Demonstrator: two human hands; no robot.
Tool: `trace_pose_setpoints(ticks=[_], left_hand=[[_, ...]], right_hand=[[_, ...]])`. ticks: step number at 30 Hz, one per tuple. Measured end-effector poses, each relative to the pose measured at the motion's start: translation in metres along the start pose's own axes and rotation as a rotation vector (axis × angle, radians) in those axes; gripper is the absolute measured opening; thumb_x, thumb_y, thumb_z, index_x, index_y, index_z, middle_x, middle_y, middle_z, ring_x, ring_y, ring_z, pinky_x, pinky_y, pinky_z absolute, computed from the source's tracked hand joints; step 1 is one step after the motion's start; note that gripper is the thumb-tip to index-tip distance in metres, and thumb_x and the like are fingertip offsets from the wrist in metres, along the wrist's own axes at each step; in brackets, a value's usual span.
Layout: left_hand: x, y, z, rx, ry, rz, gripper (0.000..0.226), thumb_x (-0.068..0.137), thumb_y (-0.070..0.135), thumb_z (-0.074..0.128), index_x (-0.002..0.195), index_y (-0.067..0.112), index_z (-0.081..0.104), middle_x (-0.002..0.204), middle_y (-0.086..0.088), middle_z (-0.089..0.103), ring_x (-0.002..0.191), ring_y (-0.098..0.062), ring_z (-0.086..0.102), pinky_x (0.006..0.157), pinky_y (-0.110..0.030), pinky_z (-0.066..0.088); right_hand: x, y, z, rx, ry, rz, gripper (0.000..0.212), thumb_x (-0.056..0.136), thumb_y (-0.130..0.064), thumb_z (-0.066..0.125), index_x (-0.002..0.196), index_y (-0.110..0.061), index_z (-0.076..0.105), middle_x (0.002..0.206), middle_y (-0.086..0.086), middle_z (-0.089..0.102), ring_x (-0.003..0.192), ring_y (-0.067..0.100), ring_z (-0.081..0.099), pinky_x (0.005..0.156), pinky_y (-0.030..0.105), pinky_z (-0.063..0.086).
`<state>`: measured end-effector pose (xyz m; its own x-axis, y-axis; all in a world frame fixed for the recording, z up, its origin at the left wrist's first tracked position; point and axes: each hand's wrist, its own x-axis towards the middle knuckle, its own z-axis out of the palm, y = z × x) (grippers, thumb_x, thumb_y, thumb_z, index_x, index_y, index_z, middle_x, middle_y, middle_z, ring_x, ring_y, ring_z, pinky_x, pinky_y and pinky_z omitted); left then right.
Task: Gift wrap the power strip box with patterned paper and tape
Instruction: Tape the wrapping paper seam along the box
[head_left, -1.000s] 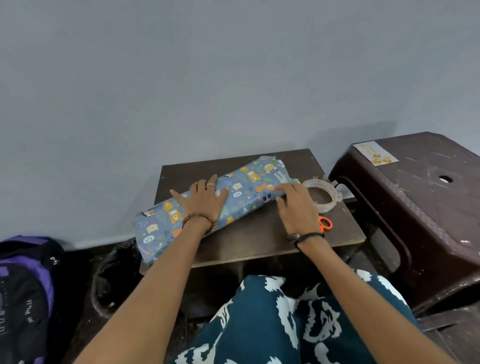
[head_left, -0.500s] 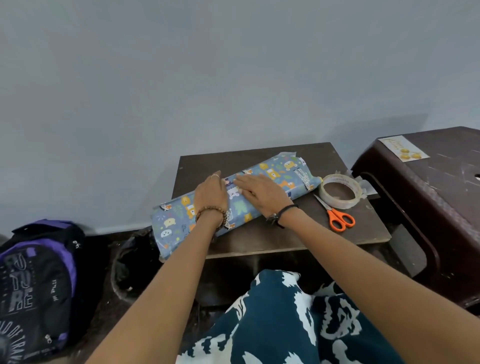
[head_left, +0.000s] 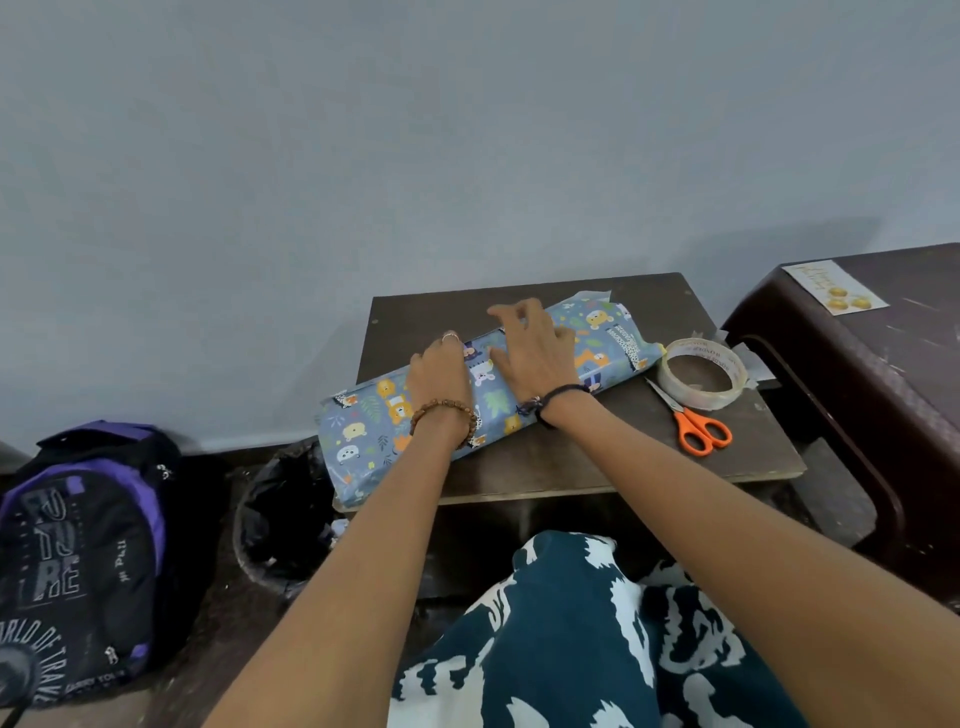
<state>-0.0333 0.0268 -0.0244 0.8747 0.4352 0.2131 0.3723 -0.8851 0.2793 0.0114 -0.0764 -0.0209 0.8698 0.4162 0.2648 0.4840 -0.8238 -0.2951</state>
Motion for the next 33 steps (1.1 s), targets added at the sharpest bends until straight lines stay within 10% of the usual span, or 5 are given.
trace_pose_setpoints(ticks=[9, 22, 33], left_hand=[[-0.009, -0.005, 0.003, 0.086, -0.106, 0.125, 0.041, 0.101, 0.021, 0.023, 0.137, 0.004, 0.035, 0.142, -0.012, 0.040, 0.133, -0.023, 0.033, 0.113, -0.037, 0.016], [-0.018, -0.005, -0.008, 0.117, -0.167, 0.151, 0.046, 0.102, 0.023, 0.020, 0.144, 0.005, 0.026, 0.151, -0.011, 0.027, 0.139, -0.024, 0.023, 0.114, -0.039, 0.013], [-0.022, -0.006, -0.005, 0.141, -0.139, 0.163, 0.046, 0.102, 0.023, 0.019, 0.144, 0.007, 0.025, 0.151, -0.010, 0.027, 0.139, -0.023, 0.023, 0.115, -0.037, 0.014]], right_hand=[[-0.003, 0.006, 0.005, -0.082, 0.017, -0.067, 0.032, 0.095, -0.033, 0.040, 0.121, -0.033, 0.059, 0.131, -0.005, 0.046, 0.114, 0.018, 0.040, 0.086, 0.035, 0.024], [-0.004, 0.002, 0.003, -0.106, -0.023, -0.038, 0.036, 0.097, -0.032, 0.035, 0.126, -0.031, 0.055, 0.132, -0.007, 0.049, 0.120, 0.016, 0.039, 0.091, 0.036, 0.025], [-0.021, 0.018, 0.000, -0.160, -0.213, -0.092, 0.052, 0.099, -0.047, 0.021, 0.147, -0.029, 0.017, 0.156, -0.005, 0.012, 0.143, 0.014, 0.012, 0.113, 0.053, 0.004]])
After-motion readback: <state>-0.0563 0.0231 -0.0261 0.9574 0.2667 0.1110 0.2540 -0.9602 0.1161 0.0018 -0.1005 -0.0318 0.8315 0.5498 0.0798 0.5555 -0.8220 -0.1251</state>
